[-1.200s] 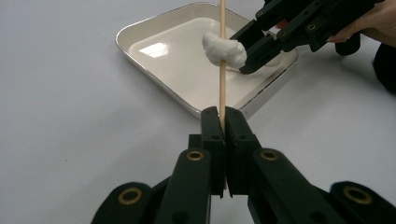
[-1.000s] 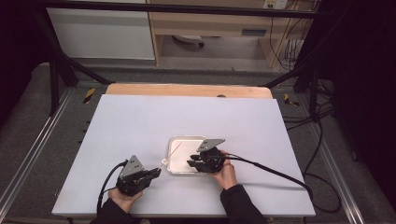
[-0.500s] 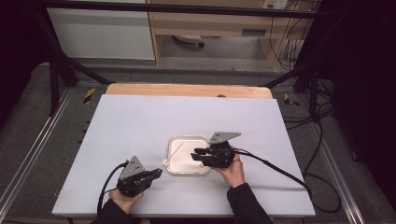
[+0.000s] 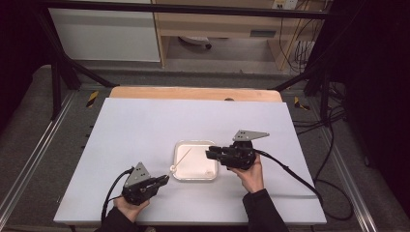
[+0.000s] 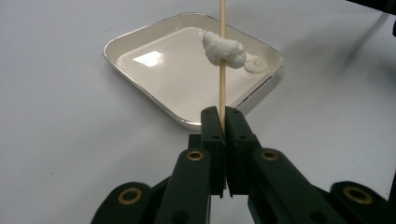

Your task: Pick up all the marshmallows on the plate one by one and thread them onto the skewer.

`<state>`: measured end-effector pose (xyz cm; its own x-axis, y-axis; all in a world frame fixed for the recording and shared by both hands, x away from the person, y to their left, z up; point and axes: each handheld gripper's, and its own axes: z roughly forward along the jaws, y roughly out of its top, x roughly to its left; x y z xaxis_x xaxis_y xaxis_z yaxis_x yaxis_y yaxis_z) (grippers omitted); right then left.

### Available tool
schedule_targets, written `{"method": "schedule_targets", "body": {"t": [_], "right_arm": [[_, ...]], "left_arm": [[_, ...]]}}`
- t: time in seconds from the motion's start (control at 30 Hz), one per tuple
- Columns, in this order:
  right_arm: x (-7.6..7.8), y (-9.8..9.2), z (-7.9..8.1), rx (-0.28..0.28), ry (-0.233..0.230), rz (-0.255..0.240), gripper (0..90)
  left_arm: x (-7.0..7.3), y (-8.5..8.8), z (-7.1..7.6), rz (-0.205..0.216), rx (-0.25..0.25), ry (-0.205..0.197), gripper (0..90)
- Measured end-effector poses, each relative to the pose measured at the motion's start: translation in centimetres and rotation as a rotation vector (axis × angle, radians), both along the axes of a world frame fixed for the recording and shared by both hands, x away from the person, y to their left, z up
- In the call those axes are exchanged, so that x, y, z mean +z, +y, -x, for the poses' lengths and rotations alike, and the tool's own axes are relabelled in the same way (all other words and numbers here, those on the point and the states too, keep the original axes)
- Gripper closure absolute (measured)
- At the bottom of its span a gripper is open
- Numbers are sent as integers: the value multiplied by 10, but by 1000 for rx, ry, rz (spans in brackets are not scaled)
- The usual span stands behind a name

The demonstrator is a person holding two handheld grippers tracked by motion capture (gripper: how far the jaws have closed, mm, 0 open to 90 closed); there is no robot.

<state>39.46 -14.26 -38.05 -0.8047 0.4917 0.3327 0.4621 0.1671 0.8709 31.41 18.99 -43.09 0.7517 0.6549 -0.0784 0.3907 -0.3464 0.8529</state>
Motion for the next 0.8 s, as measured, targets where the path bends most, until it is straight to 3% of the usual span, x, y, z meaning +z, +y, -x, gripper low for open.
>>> {"method": "schedule_targets", "body": {"t": [0.2, 0.3, 0.8], "right_arm": [[7, -2, -3, -5, 32, -104, 710], [8, -1, -5, -7, 47, -133, 710], [1, 13, -16, 22, 114, -203, 710]], "left_arm": [[0, -2, 1, 4, -9, -6, 879], [1, -2, 1, 9, -15, -12, 879], [3, -5, 4, 28, -32, -28, 879]]}}
